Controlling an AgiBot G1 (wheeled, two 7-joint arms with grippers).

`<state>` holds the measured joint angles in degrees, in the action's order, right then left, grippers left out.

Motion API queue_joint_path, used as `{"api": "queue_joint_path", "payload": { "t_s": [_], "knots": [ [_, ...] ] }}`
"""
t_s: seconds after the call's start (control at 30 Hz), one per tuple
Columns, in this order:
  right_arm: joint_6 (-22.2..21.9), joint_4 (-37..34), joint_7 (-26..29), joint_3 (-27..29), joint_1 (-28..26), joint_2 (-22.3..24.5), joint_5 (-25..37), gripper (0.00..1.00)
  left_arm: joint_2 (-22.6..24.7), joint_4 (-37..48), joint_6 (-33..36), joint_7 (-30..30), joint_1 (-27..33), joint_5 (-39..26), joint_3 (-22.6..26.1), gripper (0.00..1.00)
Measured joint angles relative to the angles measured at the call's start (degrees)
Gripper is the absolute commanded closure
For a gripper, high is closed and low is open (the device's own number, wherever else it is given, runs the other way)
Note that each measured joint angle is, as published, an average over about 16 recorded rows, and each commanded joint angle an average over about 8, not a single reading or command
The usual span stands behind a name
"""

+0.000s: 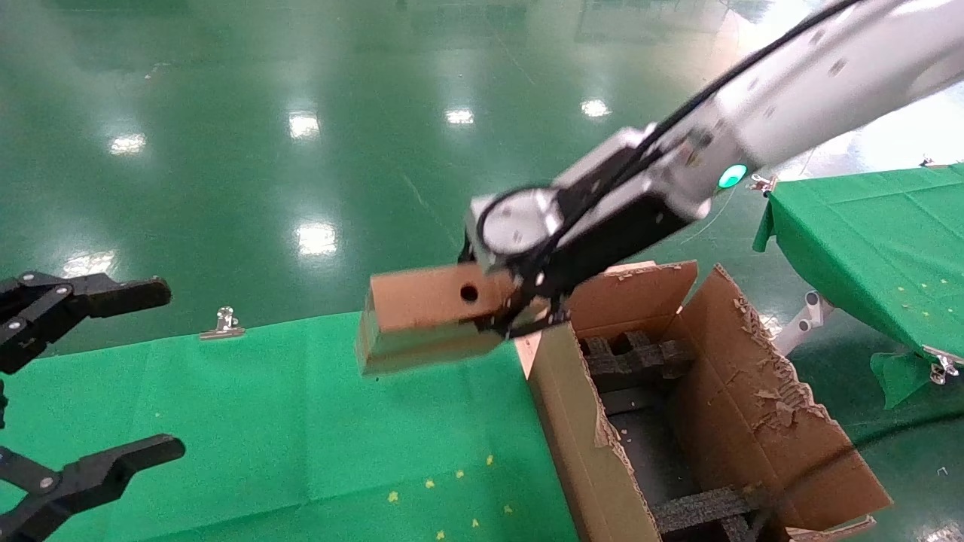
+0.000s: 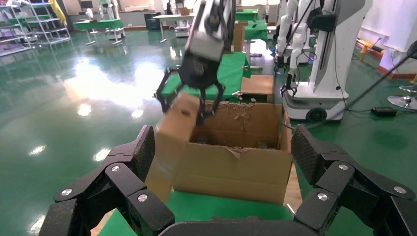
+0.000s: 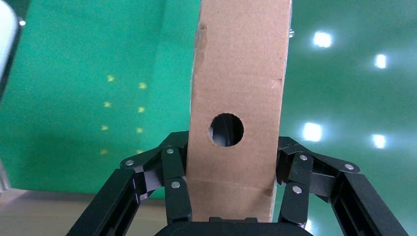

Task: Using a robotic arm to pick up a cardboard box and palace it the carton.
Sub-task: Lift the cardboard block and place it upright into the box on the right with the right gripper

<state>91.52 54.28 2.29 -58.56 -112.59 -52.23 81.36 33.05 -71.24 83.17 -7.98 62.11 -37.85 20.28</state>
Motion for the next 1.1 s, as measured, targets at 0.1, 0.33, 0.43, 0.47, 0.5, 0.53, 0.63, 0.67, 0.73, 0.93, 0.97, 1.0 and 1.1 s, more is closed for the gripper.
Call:
{"api": "queue_joint_path", "payload": {
  "t_s": [0.1, 0.33, 0.43, 0.47, 0.5, 0.53, 0.63, 0.67, 0.73, 0.93, 0.97, 1.0, 1.1],
  "knots": [
    [0.05, -1.92, -1.47, -3.12, -3.27, 0.29, -2.92, 1.00, 0.00, 0.00, 0.00, 0.00, 0.00, 0.00, 0.00, 0.00],
    [0.07, -5.88, -4.41, -10.86, -8.95, 1.37, -8.51, 1.00, 0.00, 0.00, 0.00, 0.00, 0.00, 0.00, 0.00, 0.00],
    [0.09, -7.52, -5.57, -14.30, -10.98, 2.26, -10.21, 1.00, 0.00, 0.00, 0.00, 0.00, 0.00, 0.00, 0.00, 0.00],
    [0.10, -8.06, -5.93, -15.47, -11.69, 2.66, -10.68, 1.00, 0.00, 0.00, 0.00, 0.00, 0.00, 0.00, 0.00, 0.00],
    [0.10, -8.58, -6.28, -16.62, -12.41, 3.08, -11.13, 1.00, 0.00, 0.00, 0.00, 0.00, 0.00, 0.00, 0.00, 0.00],
    [0.11, -9.10, -6.63, -17.79, -13.19, 3.58, -11.54, 1.00, 0.00, 0.00, 0.00, 0.00, 0.00, 0.00, 0.00, 0.00],
    [0.15, -10.52, -7.47, -21.27, -15.70, 5.42, -12.51, 1.00, 0.00, 0.00, 0.00, 0.00, 0.00, 0.00, 0.00, 0.00],
    [0.16, -10.94, -7.67, -22.44, -16.58, 6.14, -12.75, 1.00, 0.00, 0.00, 0.00, 0.00, 0.00, 0.00, 0.00, 0.00],
    [0.19, -11.66, -8.02, -24.84, -18.40, 7.67, -13.15, 1.00, 0.00, 0.00, 0.00, 0.00, 0.00, 0.00, 0.00, 0.00],
    [0.22, -13.11, -8.57, -32.38, -23.75, 12.37, -13.55, 1.00, 0.00, 0.00, 0.00, 0.00, 0.00, 0.00, 0.01, 0.00],
    [0.21, -13.34, -8.63, -33.63, -24.56, 13.12, -13.55, 1.00, 0.00, 0.00, 0.00, 0.00, 0.00, 0.00, 0.01, 0.00],
    [0.20, -13.57, -8.71, -34.89, -25.32, 13.86, -13.53, 1.00, 0.00, 0.00, 0.00, 0.00, 0.00, 0.00, 0.01, 0.00],
    [0.14, -14.42, -9.05, -38.66, -27.40, 15.99, -13.24, 1.00, 0.00, 0.00, 0.00, 0.00, 0.00, 0.00, 0.01, 0.00]
  ]
}}
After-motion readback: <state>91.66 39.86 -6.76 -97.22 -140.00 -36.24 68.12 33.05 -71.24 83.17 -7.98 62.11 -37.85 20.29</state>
